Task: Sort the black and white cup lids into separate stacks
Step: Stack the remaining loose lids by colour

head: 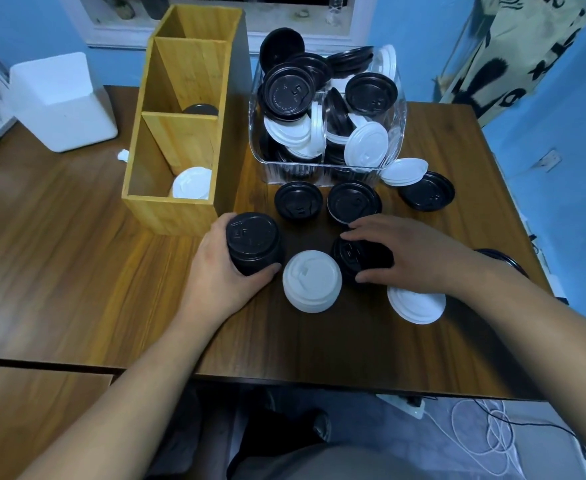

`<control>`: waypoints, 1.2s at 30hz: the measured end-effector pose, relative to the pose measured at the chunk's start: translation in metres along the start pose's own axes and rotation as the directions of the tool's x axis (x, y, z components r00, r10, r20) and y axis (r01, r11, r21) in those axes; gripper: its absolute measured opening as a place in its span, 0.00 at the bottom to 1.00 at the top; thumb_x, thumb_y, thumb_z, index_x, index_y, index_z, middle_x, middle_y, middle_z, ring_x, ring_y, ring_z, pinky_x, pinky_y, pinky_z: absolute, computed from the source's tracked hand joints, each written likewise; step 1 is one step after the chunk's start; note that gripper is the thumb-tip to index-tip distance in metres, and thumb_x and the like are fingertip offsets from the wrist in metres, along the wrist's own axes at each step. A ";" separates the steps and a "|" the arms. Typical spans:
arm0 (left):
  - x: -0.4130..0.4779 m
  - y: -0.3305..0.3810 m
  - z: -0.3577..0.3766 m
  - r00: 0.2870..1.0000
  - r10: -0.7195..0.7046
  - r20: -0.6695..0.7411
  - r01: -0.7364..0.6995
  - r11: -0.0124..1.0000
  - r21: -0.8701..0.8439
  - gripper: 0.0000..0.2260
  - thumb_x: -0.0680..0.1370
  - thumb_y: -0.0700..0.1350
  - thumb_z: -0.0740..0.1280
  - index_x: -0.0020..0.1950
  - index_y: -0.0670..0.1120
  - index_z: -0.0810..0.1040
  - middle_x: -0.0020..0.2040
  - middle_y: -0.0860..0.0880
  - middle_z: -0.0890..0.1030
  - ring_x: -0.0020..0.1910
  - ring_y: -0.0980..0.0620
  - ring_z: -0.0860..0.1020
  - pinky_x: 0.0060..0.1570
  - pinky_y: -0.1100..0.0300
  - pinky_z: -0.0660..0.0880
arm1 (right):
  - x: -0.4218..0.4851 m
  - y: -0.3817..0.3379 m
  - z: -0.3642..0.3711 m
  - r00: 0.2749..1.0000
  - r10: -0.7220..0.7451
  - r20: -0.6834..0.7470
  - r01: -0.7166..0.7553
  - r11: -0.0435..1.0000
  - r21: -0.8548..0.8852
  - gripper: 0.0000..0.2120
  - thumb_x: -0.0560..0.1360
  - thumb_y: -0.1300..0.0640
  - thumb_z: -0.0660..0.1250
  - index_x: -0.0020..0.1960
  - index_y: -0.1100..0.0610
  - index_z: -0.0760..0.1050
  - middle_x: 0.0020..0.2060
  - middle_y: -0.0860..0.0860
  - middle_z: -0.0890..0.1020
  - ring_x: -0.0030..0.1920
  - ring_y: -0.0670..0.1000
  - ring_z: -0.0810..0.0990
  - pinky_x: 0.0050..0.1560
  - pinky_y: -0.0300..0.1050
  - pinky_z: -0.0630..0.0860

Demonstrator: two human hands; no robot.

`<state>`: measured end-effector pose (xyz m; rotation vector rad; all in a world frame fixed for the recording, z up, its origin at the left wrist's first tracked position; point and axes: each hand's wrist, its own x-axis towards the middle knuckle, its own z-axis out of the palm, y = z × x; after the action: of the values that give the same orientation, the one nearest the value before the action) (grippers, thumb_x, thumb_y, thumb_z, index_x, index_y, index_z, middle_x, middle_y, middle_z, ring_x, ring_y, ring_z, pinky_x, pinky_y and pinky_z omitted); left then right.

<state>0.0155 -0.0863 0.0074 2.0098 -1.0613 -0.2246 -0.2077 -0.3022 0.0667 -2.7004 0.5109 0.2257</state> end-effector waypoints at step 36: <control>-0.001 0.003 0.000 1.000 -0.003 -0.002 0.003 1.000 0.017 0.42 0.65 0.54 0.84 0.73 0.52 0.66 0.65 0.54 0.77 0.66 0.53 0.75 0.66 0.49 0.74 | -0.116 0.003 0.051 0.954 0.273 -0.122 -0.263 0.960 0.090 0.41 0.71 0.36 0.73 0.79 0.41 0.60 0.71 0.36 0.67 0.67 0.40 0.64 0.65 0.41 0.68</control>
<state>0.0128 -0.0867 0.0093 2.0267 -1.0628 -0.2161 -0.3196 -0.2477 0.0455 -2.5803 0.9106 0.0958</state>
